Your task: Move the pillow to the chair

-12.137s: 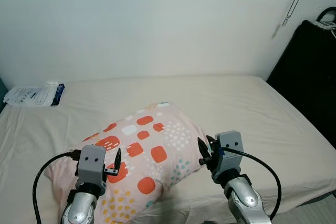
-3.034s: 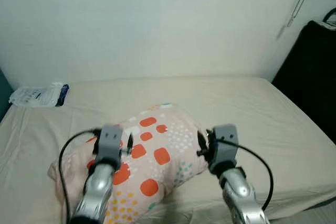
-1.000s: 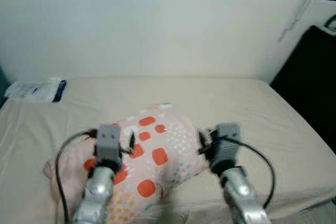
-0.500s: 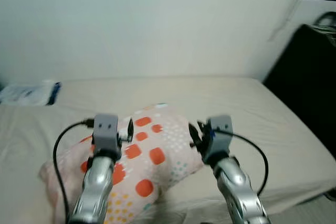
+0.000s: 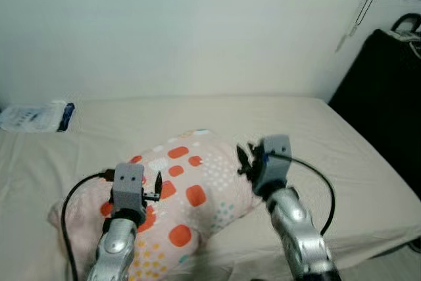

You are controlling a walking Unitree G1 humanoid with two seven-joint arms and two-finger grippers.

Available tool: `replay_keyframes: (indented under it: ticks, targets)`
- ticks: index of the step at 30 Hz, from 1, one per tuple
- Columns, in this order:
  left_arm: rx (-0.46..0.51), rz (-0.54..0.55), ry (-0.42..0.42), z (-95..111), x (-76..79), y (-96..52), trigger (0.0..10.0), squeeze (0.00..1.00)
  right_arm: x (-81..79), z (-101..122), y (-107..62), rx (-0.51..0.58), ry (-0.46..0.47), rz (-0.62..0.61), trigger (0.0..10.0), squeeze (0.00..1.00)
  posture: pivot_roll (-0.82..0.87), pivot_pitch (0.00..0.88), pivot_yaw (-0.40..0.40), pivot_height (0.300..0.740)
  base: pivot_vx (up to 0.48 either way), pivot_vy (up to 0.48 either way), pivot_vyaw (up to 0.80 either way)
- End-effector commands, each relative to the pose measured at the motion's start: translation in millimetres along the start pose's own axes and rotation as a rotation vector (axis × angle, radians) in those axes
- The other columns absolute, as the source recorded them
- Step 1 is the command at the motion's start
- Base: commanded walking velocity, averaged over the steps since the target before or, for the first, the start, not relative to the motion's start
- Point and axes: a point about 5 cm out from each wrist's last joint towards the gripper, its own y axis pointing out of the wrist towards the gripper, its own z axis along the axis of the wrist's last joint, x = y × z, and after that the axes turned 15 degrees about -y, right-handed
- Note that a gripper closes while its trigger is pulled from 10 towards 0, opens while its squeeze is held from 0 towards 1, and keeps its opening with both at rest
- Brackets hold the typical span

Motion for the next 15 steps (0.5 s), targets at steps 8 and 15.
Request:
replay_keyframes:
  ticks: [8, 15]
  targets:
    - [-0.08, 0.041, 0.043, -18, -17.5, -13.8, 10.0, 0.0, -15.0, -10, -7.6, -0.036, 0.035, 0.019, 10.0, 0.0, 0.05, 0.0, -0.072, 0.74, 0.0, 0.0, 0.0]
    - [-0.116, 0.058, 0.035, -30, -14.4, -15.3, 10.0, 0.0, -21.9, -32, -4.8, -0.147, 0.062, 0.008, 10.0, 0.0, 0.08, 0.0, -0.106, 0.74, 0.0, 0.0, 0.0]
